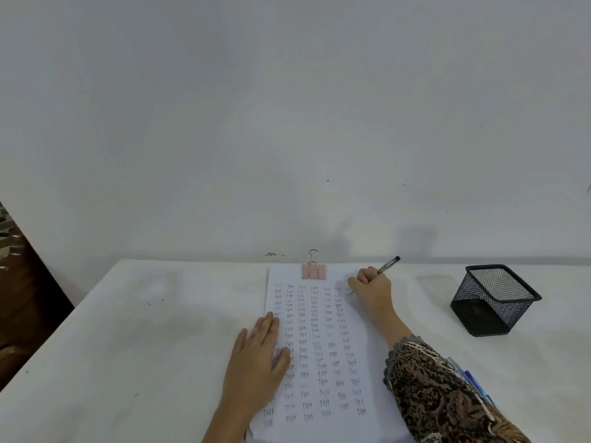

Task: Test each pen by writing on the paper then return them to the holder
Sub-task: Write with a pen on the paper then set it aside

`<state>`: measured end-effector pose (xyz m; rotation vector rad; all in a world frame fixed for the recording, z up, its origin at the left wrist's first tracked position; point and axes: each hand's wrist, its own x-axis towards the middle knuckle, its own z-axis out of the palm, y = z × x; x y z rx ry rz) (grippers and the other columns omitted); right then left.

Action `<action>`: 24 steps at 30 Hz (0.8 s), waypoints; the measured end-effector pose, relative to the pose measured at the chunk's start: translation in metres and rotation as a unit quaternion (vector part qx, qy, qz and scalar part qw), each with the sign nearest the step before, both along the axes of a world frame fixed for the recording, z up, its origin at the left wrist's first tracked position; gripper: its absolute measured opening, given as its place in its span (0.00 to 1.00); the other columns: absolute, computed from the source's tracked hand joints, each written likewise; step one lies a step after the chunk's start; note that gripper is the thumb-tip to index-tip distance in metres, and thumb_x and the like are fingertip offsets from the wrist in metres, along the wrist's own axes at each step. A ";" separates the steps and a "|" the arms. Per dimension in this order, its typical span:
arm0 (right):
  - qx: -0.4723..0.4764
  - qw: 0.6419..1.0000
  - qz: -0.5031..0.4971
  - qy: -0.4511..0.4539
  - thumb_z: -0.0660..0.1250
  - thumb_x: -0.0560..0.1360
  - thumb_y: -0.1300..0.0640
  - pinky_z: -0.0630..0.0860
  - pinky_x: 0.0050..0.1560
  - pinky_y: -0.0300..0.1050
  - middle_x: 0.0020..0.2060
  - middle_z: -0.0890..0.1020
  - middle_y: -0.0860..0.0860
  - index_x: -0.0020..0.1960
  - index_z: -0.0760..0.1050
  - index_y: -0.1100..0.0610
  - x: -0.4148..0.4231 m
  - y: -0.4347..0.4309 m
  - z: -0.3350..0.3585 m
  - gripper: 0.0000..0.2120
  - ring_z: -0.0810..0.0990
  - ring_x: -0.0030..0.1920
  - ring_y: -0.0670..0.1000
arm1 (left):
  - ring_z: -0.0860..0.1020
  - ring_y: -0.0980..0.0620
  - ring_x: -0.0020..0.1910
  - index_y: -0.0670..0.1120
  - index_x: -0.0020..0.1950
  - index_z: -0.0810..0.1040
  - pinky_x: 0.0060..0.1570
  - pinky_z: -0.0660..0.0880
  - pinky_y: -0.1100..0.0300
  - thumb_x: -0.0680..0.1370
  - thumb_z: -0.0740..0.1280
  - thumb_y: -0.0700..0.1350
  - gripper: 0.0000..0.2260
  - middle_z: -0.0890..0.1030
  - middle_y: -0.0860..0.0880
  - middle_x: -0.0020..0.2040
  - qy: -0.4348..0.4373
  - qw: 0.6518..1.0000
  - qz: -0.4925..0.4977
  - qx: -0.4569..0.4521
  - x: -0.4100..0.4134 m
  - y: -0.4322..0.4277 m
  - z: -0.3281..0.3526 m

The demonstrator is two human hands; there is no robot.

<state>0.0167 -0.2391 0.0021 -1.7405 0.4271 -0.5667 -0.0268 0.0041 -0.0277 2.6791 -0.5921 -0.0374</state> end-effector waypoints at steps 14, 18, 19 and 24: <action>-0.016 1.000 -0.007 0.000 0.60 0.66 0.74 0.56 0.33 0.37 0.28 0.57 0.49 0.29 0.53 0.54 0.002 -0.004 -0.005 0.21 0.55 0.32 0.48 | 0.40 0.65 0.72 0.52 0.75 0.41 0.70 0.35 0.63 0.65 0.31 0.64 0.40 0.37 0.62 0.71 -0.004 1.000 -0.002 -0.001 0.000 0.001 -0.003; -0.042 0.999 0.015 -0.006 0.60 0.66 0.74 0.58 0.37 0.35 0.28 0.57 0.50 0.28 0.53 0.55 0.003 -0.005 -0.006 0.21 0.55 0.30 0.45 | 0.39 0.66 0.70 0.52 0.75 0.41 0.70 0.35 0.63 0.64 0.31 0.64 0.40 0.38 0.61 0.71 -0.005 1.000 -0.002 -0.003 0.000 0.001 -0.002; -0.047 0.999 0.013 -0.010 0.60 0.66 0.74 0.58 0.39 0.33 0.27 0.57 0.50 0.28 0.53 0.55 0.004 -0.005 -0.006 0.21 0.55 0.29 0.44 | 0.39 0.66 0.70 0.52 0.75 0.41 0.70 0.35 0.64 0.64 0.31 0.64 0.40 0.37 0.62 0.70 -0.005 1.000 -0.002 -0.005 0.000 0.001 -0.002; -0.050 0.999 0.005 -0.020 0.59 0.66 0.74 0.57 0.42 0.32 0.27 0.56 0.51 0.28 0.53 0.55 0.007 -0.005 -0.008 0.21 0.56 0.28 0.43 | 0.41 0.64 0.73 0.52 0.75 0.42 0.70 0.35 0.64 0.65 0.31 0.64 0.40 0.39 0.61 0.72 -0.005 1.000 0.000 -0.008 0.001 0.001 -0.003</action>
